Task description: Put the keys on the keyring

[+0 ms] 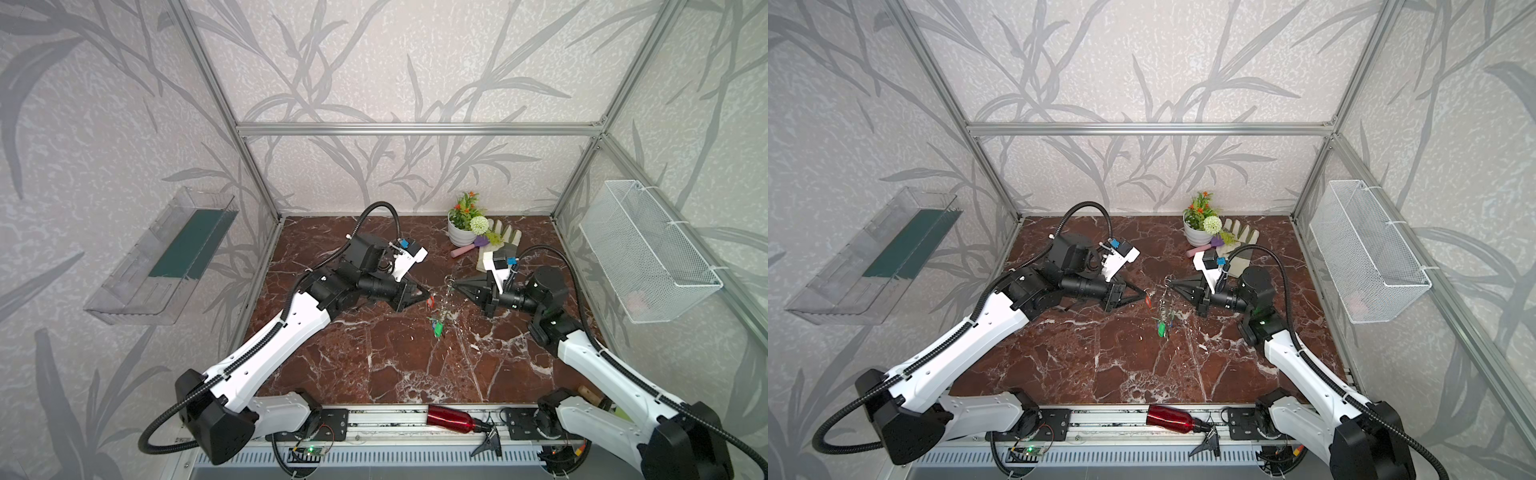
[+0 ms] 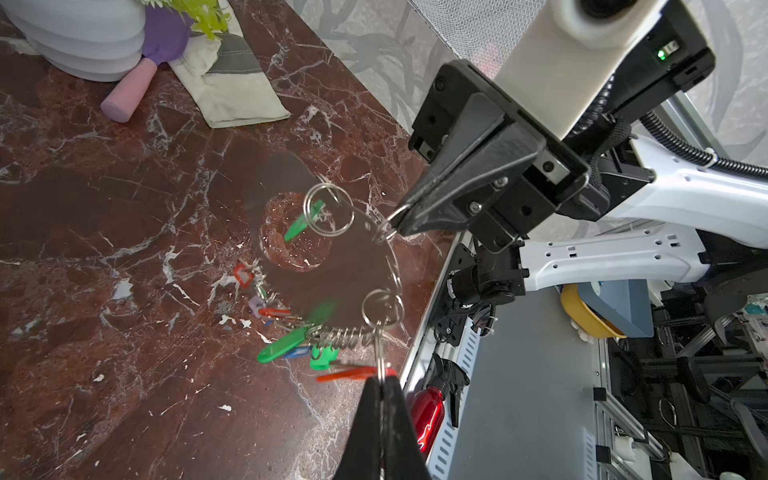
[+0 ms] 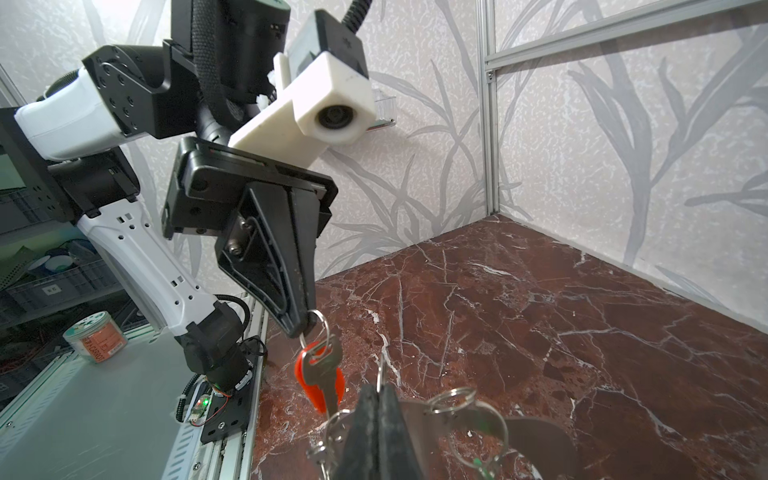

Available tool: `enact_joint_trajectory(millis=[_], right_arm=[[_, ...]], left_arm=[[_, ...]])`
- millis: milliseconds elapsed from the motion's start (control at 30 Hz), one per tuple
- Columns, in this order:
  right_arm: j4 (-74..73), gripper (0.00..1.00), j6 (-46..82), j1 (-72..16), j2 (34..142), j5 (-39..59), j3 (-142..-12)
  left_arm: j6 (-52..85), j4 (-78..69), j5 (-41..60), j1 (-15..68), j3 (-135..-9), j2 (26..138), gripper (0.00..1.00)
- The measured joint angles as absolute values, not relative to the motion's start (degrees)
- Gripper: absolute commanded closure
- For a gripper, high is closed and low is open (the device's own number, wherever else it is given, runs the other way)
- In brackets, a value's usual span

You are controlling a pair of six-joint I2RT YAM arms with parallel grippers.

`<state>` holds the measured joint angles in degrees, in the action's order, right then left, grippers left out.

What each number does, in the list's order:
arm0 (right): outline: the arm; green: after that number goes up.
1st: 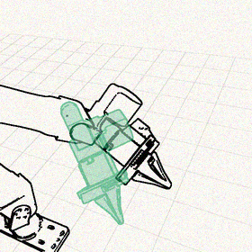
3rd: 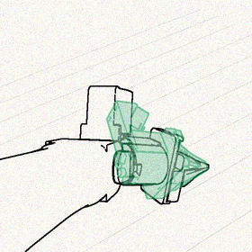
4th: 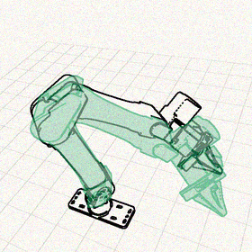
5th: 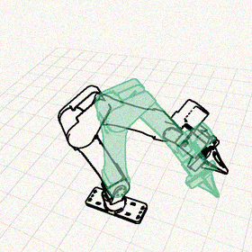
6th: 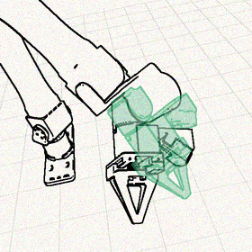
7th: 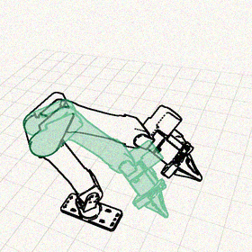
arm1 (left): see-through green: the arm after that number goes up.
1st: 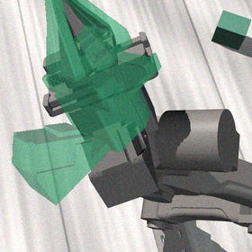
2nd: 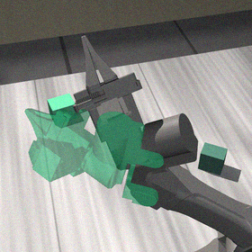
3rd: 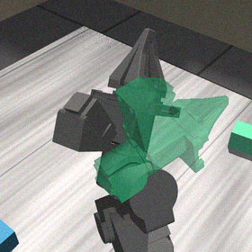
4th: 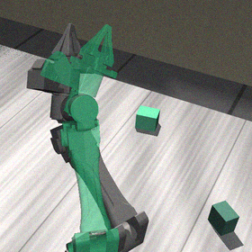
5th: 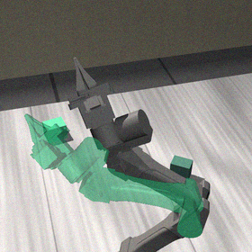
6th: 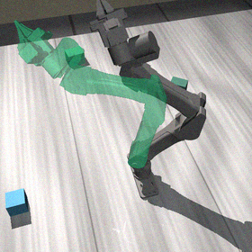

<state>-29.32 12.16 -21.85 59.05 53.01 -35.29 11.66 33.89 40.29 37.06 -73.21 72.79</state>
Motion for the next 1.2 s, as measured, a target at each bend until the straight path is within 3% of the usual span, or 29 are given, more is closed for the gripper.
enact_joint_trajectory(millis=[1200], right_arm=[[-27.9,1.0,12.2,-23.6,60.9,50.5,-35.9]], left_arm=[[20.9,24.3,28.0,43.8,-72.8,76.1,1.0]])
